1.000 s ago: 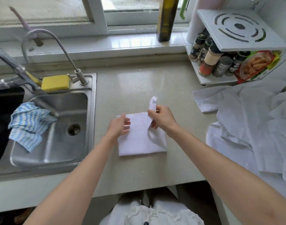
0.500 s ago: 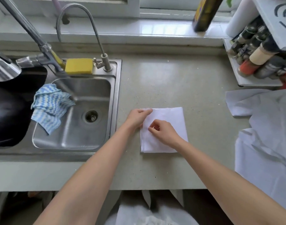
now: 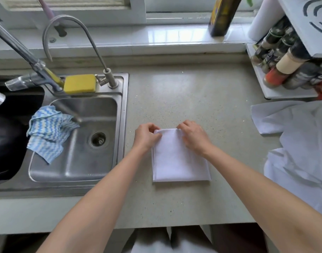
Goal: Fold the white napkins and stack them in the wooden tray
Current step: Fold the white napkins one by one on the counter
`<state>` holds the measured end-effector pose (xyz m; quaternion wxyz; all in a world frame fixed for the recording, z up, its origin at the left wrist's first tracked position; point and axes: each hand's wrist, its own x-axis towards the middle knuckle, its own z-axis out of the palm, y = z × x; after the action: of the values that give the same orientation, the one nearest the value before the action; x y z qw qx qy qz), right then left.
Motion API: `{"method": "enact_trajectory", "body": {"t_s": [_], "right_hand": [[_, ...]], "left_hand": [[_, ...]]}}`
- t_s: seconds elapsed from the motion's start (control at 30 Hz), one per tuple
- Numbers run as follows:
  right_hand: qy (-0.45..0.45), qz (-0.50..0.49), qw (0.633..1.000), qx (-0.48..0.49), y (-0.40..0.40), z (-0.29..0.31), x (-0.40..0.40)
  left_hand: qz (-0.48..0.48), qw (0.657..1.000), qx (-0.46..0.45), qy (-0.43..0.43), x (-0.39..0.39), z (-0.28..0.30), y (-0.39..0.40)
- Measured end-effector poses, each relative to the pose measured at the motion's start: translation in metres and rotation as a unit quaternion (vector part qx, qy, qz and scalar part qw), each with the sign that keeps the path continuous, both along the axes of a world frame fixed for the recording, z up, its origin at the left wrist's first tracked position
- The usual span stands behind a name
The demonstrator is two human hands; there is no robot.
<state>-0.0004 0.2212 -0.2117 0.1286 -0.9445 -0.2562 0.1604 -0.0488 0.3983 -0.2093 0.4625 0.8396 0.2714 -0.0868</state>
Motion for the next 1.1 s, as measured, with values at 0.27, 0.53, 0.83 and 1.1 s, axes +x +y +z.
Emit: {"method": "enact_trajectory", "body": {"t_s": [0.27, 0.53, 0.83, 1.1], "right_hand": [[-0.015, -0.026, 1.000, 0.002, 0.000, 0.000, 0.011], [-0.066, -0.013, 0.998, 0.008, -0.018, -0.013, -0.014], [-0.044, 0.024, 0.998, -0.047, -0.036, -0.042, -0.056], [-0.063, -0.014, 0.997, -0.041, -0.029, -0.048, -0.059]], "left_hand": [[-0.031, 0.995, 0.090, 0.004, 0.007, 0.001, 0.002], [-0.073, 0.990, 0.117, 0.020, 0.007, 0.001, 0.002], [-0.091, 0.982, 0.168, -0.012, 0.001, 0.001, -0.003], [-0.186, 0.948, 0.250, -0.072, -0.052, -0.024, -0.072]]}}
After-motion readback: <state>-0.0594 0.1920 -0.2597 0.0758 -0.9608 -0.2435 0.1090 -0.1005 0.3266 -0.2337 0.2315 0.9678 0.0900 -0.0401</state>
